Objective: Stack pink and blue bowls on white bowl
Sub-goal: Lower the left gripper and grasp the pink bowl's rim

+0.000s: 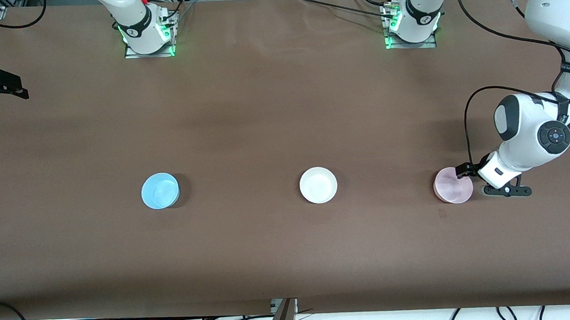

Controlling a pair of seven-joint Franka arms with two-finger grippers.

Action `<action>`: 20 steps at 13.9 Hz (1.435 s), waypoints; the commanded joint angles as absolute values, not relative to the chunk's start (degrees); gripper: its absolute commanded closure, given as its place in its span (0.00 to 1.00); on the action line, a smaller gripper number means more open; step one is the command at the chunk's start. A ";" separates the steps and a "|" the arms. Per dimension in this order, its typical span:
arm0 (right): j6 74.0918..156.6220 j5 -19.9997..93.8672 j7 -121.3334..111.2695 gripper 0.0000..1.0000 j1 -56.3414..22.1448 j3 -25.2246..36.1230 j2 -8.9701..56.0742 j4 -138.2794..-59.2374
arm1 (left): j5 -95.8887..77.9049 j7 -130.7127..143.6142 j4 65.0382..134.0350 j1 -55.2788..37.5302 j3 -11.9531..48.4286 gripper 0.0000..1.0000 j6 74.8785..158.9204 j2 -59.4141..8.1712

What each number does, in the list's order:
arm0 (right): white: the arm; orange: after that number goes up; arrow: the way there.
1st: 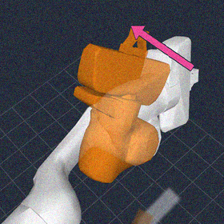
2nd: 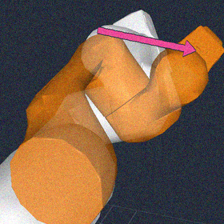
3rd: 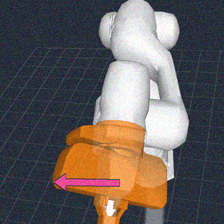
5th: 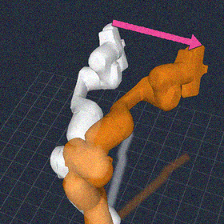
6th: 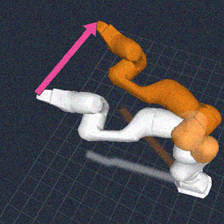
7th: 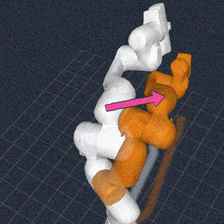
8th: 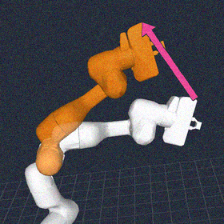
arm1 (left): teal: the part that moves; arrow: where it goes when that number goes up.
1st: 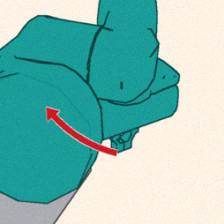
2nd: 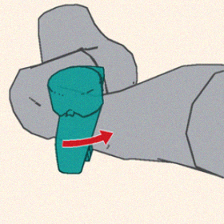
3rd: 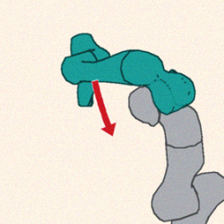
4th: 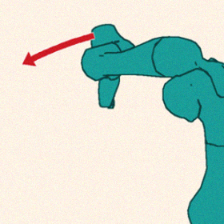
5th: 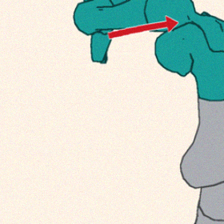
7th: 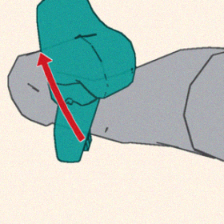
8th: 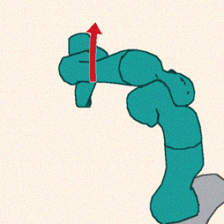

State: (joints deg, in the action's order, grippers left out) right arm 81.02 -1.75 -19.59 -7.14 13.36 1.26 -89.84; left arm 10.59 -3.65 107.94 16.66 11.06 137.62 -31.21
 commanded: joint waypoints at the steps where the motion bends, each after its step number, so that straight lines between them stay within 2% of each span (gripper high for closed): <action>1: 84.45 -1.59 -19.78 0.00 -7.12 12.83 2.46 -90.44 | 11.16 -3.08 111.44 17.49 11.60 0.01 141.23 -29.97; 4: 85.52 -0.79 -19.78 0.00 -7.12 12.83 2.55 -90.35 | 11.16 -3.08 111.62 17.49 11.60 0.08 141.77 -30.50; 6: 85.43 -0.62 -19.78 0.00 -6.68 12.92 3.51 -90.61 | 11.07 -3.08 111.62 17.49 11.60 0.18 141.77 -30.59; 15: 83.93 -1.58 -19.95 0.00 -6.85 13.45 3.43 -90.35 | 10.99 -2.99 111.27 18.28 11.78 0.68 141.86 -31.03; 20: 88.24 -1.06 -20.21 0.00 -7.47 13.09 9.30 -90.35 | 10.99 -2.99 111.09 18.28 11.87 1.00 141.86 -30.94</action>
State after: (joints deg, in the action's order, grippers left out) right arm 86.46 -1.48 -19.59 -7.22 13.11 6.34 -90.24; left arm 10.59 -3.43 110.78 17.66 11.27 141.43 -31.29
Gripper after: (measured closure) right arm 0.000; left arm 0.881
